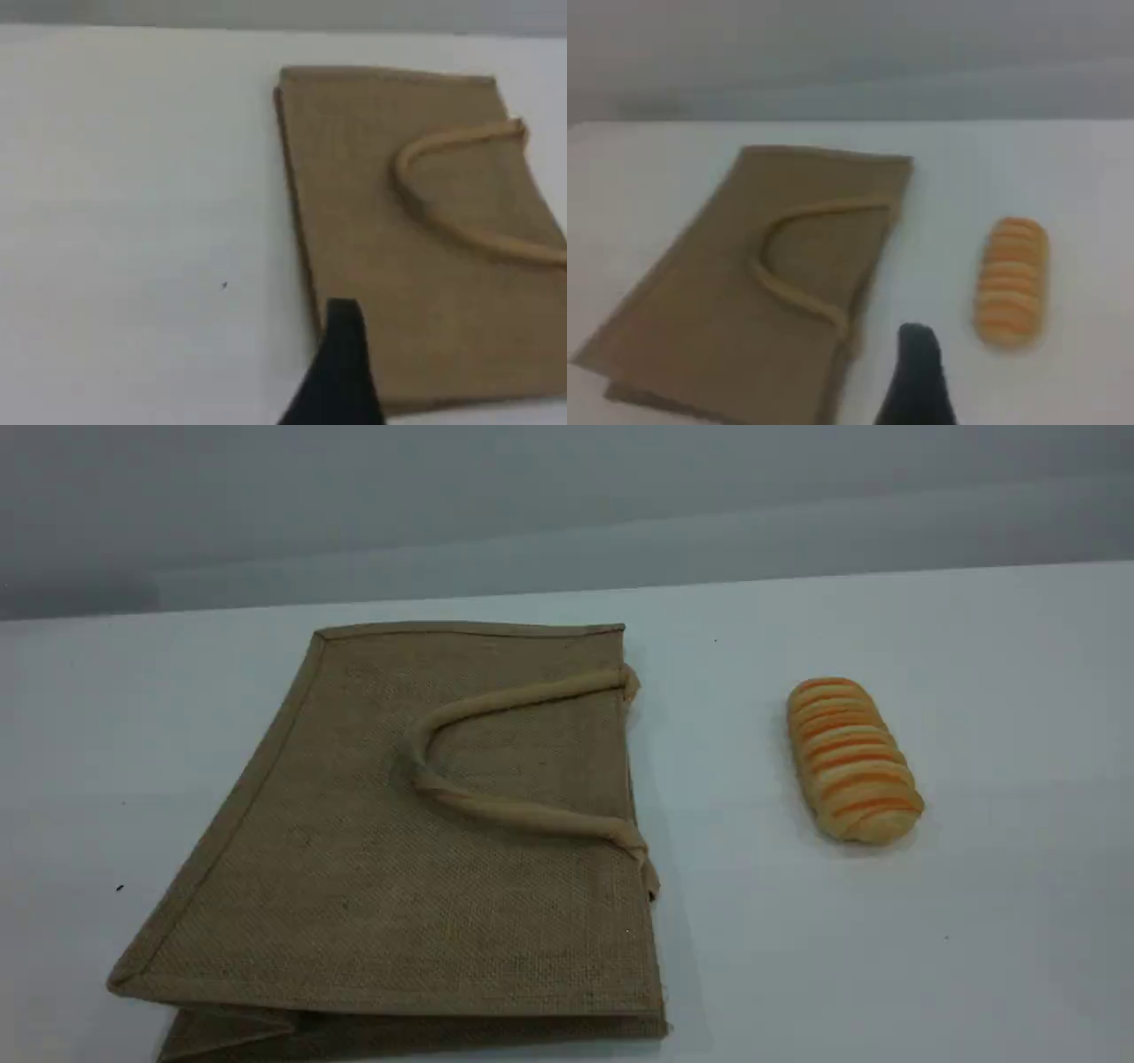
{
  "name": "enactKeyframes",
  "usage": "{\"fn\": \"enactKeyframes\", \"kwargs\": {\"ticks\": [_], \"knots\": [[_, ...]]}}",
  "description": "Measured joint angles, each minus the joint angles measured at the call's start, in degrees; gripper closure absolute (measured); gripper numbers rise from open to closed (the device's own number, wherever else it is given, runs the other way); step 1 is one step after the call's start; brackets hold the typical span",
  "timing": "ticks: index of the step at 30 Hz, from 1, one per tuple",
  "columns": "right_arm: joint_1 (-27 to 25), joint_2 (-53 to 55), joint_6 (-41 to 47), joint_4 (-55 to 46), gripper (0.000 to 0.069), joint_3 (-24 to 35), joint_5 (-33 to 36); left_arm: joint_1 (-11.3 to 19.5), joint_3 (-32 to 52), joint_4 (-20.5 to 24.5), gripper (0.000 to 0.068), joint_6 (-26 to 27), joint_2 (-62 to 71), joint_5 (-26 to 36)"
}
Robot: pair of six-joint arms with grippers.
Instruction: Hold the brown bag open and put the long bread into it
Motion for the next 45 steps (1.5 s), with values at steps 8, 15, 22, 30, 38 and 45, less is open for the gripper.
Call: {"fn": "enactKeyframes", "kwargs": {"ticks": [8, 15, 22, 30, 38, 45], "knots": [[0.0, 23.01, -16.14, 18.11, 0.0204, 0.0, -16.2, 0.0, -4.69, -0.32, 0.0122, 1.33, 24.12, -12.11], [0.0, 44.0, -34.4, 38.12, 0.0204, -3.86, -21.09, 0.0, -9.07, -5.1, 0.0122, 0.99, 46.18, -19.48], [0.05, 62.14, -51.49, 55.77, 0.0204, -10.9, -18.66, 0.0, -16.22, -15.07, 0.0122, 6.38, 65.7, -22.36], [0.05, 74.38, -60.74, 63.67, 0.0204, -14.84, -16.29, -1.64, -23.56, -21.29, 0.0122, 9.2, 81.75, -22.84], [0.05, 76.2, -64.21, 65.48, 0.0204, -14.89, -16.12, -8.11, -30.81, -21.18, 0.0122, 8.98, 92.29, -24.58], [0.05, 76.26, -64.38, 65.8, 0.0204, -14.89, -16.12, -10.84, -36.3, -21.21, 0.0122, 7.7, 99.22, -25.12]]}}
